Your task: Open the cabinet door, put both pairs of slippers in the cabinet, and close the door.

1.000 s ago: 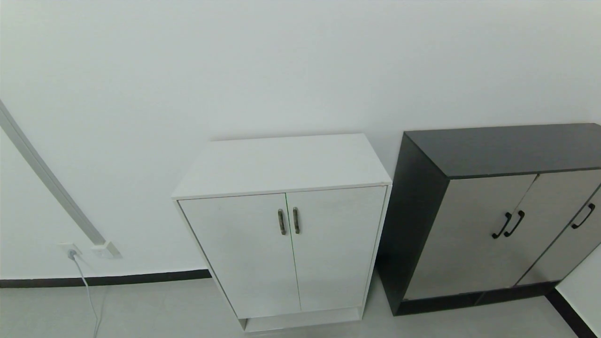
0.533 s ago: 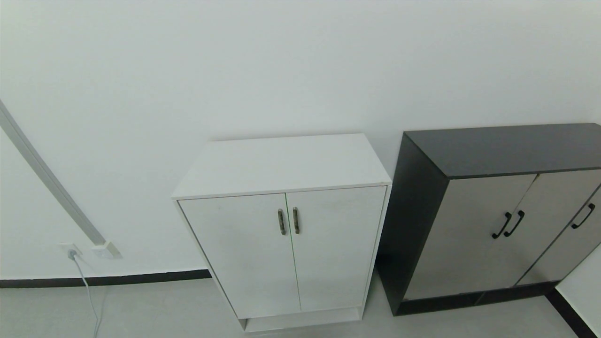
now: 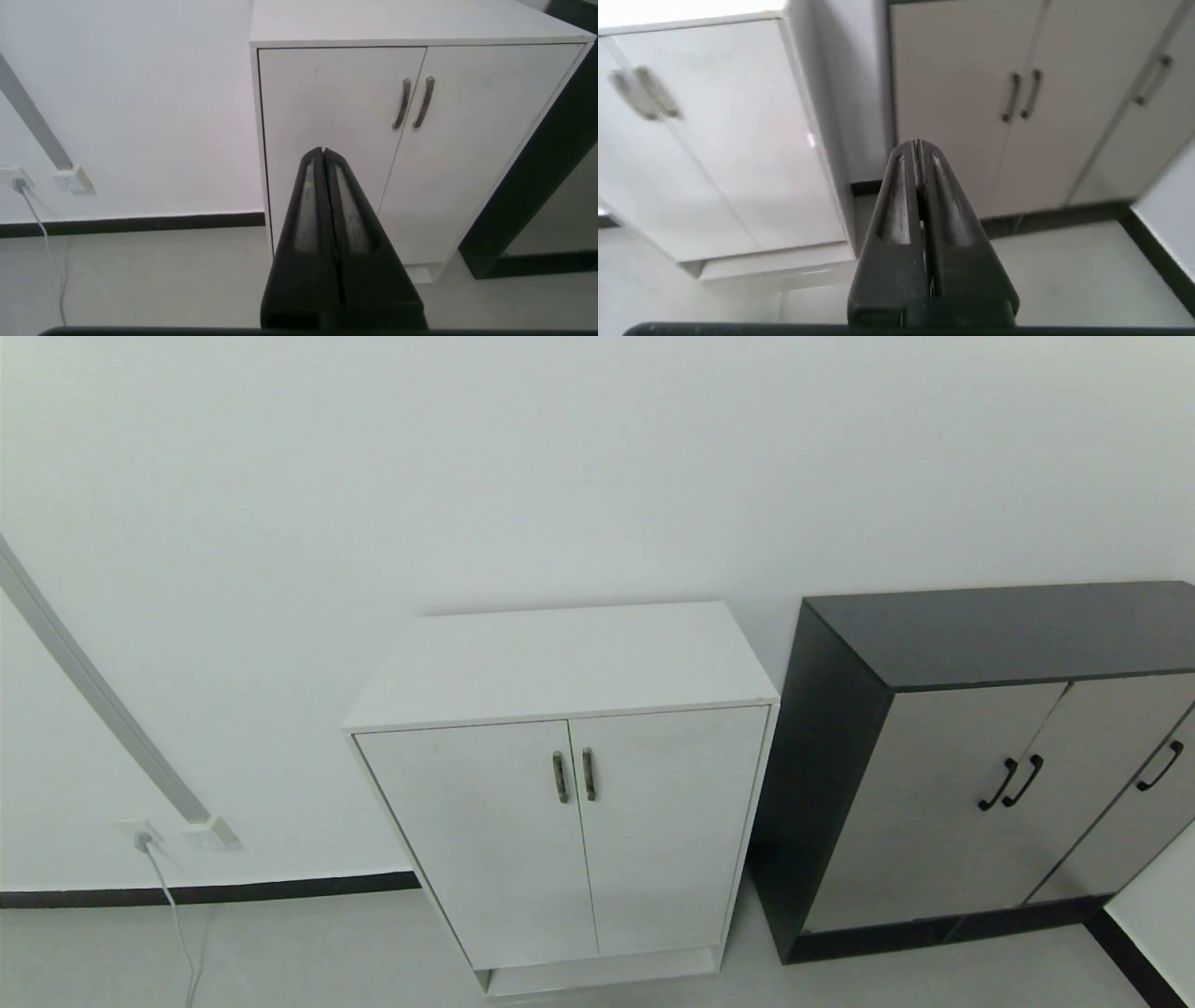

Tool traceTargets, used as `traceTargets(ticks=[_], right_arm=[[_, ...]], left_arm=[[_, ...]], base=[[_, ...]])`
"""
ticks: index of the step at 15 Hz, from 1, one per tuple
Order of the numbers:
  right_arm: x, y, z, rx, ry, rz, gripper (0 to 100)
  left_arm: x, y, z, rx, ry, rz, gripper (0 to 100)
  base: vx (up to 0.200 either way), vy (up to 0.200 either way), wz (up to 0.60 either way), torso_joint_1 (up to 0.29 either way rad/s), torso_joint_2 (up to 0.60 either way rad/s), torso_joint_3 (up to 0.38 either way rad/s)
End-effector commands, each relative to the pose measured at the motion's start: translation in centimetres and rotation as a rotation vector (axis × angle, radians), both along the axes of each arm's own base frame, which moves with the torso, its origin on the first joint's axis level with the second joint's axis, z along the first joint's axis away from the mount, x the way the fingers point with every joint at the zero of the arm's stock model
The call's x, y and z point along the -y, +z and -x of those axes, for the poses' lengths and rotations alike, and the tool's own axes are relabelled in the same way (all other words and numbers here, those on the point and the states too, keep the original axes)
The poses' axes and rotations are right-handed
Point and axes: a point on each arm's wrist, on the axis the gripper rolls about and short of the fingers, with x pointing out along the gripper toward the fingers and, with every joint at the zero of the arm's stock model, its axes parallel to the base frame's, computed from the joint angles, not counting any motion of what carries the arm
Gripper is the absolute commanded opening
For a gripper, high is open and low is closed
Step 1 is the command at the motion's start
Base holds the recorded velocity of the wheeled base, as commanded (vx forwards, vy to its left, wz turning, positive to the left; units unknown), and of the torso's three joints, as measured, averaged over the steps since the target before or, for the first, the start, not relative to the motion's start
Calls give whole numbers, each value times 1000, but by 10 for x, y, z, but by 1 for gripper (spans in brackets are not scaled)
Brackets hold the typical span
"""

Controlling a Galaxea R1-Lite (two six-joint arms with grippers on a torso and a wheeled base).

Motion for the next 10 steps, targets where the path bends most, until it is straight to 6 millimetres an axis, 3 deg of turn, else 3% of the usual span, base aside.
traceTargets(ticks=[1,10], right_arm=[[1,-1,2,23,70,-2,0],[3,-1,4,69,-41,-76,0]], left_arm=[[0,0,0,0,0,0,0],[0,0,0,0,-8,-6,0]], base=[[0,0,0,0,0,0],[0,0,0,0,0,0]])
